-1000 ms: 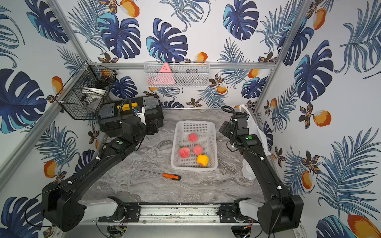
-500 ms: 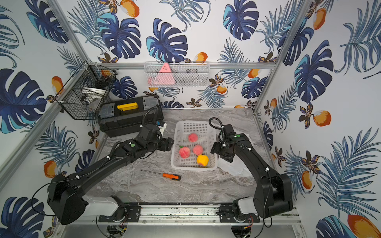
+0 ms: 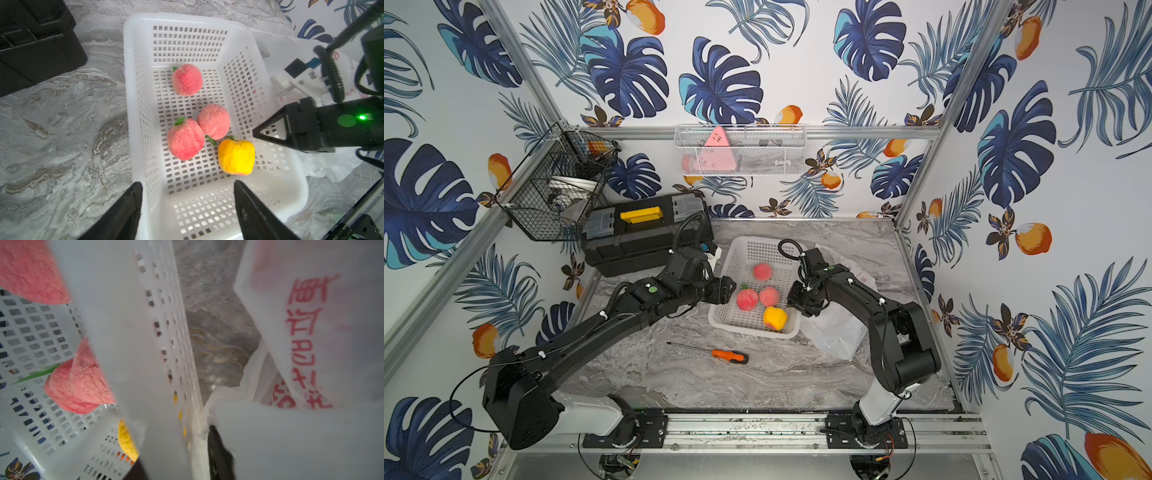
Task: Place the peach into a plastic bag & tie a knot
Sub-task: Move the basket to the center of the board, then pick up the plastic bag at the center of the board.
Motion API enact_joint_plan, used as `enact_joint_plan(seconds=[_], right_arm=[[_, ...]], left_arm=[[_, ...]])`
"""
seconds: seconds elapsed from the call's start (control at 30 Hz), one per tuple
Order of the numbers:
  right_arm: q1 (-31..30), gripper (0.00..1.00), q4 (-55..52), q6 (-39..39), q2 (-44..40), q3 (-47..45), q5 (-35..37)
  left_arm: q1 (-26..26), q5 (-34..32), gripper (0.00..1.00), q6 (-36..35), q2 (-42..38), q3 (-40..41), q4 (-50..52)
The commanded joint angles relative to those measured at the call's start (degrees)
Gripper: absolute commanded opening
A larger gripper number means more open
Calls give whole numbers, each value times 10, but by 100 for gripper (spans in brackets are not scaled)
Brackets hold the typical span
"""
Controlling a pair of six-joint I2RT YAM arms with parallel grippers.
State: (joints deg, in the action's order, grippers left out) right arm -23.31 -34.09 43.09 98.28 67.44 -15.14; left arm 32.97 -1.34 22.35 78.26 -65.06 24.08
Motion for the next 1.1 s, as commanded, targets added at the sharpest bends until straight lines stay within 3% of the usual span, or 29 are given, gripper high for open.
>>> enact_joint_plan(seconds=[0.0, 0.1, 0.23, 0.3, 0.37, 0.47, 0.6, 0.67, 0.73, 0.83, 0.87, 0.97, 1.07], right_arm=[[-23, 38, 50, 42, 40, 40, 1], [-24, 43, 18, 18, 65, 88, 4], [-24, 76, -82, -68, 11, 144, 4], [-24, 85, -156, -99, -28, 171, 55], [-12, 90, -210, -111, -74, 170, 142], [54, 97, -262, -126, -129, 137, 249], [130, 100, -284, -144, -131, 122, 342], [142, 100, -286, -137, -109, 125, 361], [154, 100, -259, -139, -85, 116, 324], [156, 91, -238, -108, -70, 108, 283], [162, 85, -217, -96, -77, 88, 270], [172, 51, -159, -75, -117, 28, 233], [172, 28, -122, -67, -162, -11, 223]], left_arm=[[0, -10, 73, 5, -10, -6, 18], [0, -12, 72, 4, -16, -14, 30], [1, -22, 72, -3, -34, -30, 55], [0, -25, 72, -9, -41, -37, 63], [0, -20, 73, -13, -41, -46, 71], [7, -1, 73, -3, -33, -56, 73], [60, -6, 74, 1, -7, -80, 77], [89, -15, 74, 3, 8, -93, 79], [111, -17, 74, 8, 17, -99, 75], [130, -14, 73, 21, 26, -99, 71], [133, -9, 73, 26, 28, -100, 73], [140, 7, 72, 41, 25, -96, 74], [142, 16, 71, 56, 20, -93, 79]])
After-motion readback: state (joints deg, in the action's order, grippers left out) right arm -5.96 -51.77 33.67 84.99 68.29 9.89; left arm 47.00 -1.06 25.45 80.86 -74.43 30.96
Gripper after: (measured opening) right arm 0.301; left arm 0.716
